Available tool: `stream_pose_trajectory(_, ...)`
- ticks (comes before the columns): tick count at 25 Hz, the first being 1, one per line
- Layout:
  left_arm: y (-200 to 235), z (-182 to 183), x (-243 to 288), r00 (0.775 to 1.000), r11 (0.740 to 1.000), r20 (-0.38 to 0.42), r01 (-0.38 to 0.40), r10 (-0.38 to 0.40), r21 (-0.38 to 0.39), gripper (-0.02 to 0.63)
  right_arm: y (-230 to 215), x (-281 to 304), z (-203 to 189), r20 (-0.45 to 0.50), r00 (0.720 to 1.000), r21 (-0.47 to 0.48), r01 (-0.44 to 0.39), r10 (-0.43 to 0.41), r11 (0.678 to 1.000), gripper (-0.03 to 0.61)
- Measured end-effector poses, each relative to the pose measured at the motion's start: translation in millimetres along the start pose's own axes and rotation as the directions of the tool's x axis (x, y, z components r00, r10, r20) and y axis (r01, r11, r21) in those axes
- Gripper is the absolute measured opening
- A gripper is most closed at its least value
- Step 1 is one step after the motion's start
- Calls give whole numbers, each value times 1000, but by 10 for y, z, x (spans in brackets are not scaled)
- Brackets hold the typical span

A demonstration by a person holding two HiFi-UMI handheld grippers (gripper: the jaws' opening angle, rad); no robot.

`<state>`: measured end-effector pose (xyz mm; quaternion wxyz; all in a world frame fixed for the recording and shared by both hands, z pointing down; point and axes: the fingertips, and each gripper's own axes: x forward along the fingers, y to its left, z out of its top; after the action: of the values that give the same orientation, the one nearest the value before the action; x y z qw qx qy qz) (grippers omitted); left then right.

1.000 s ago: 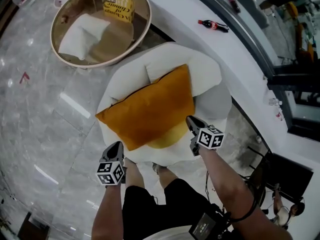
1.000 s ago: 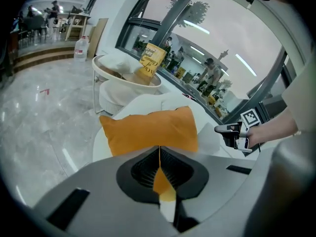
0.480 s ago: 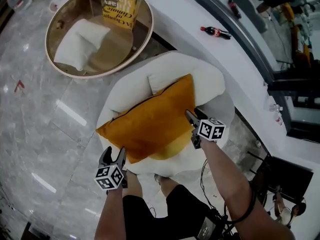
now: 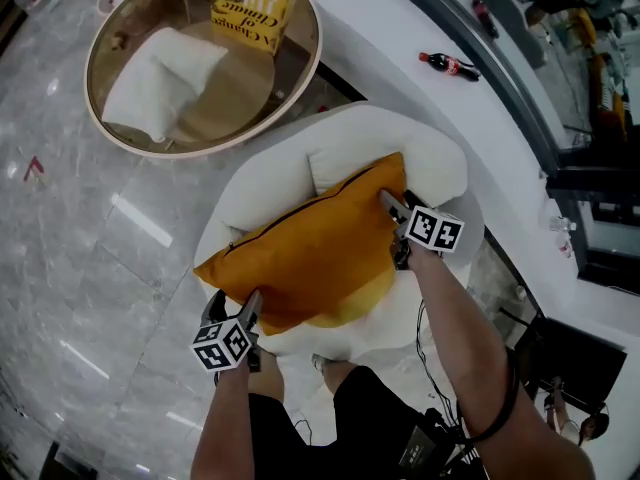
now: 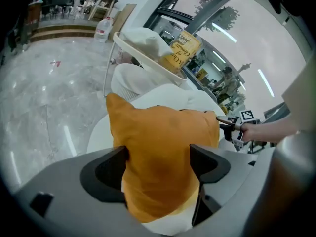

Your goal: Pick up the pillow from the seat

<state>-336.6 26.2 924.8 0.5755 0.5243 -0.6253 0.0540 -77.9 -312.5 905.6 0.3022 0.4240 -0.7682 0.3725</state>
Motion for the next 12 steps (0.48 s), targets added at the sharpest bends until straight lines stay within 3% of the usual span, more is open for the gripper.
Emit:
stream_pose_trajectory(3, -5, -7, 67, 1000, 997, -8, -9, 10, 80, 392, -9, 129, -61, -40, 999, -10, 12, -12, 1000, 350)
stream_pose_trajectory(5, 6, 1, 82, 1000, 997, 3, -12, 12, 79, 322, 8, 177, -115, -82, 997, -16, 5, -7, 1000, 324)
stream_pose_trajectory(9, -67, -2, 106, 1000, 997, 13, -16, 15, 73, 151, 58, 148, -240, -148, 989, -61, -27, 18, 998, 195)
stream_pose_trajectory(12, -152, -29, 109, 999, 996, 16, -29, 28, 78, 85, 56, 62, -313, -156, 987, -98, -50, 34, 994, 137)
